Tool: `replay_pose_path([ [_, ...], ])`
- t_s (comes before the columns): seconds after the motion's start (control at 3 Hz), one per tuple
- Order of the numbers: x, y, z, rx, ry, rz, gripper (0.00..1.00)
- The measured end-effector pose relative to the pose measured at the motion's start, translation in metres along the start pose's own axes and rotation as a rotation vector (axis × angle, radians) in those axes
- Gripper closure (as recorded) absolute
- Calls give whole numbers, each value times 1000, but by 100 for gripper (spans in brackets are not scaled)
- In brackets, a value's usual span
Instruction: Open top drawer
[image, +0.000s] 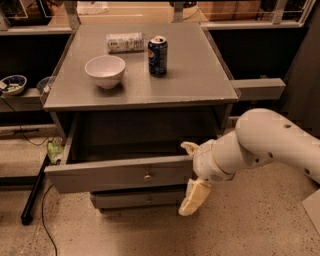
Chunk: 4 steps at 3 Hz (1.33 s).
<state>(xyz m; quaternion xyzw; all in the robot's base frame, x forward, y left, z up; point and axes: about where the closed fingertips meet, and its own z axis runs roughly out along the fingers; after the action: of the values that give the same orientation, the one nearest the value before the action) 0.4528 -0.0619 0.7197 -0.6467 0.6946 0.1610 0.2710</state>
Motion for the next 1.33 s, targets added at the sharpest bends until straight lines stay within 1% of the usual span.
replay_pose_path([
  [0.33, 1, -18, 10, 18, 15, -3, 0],
  [0.67, -3, -31, 41, -11, 61, -34, 0],
  [1.0, -3, -31, 41, -11, 61, -34, 0],
  [1.33, -1, -18, 73, -98, 84, -52, 0],
])
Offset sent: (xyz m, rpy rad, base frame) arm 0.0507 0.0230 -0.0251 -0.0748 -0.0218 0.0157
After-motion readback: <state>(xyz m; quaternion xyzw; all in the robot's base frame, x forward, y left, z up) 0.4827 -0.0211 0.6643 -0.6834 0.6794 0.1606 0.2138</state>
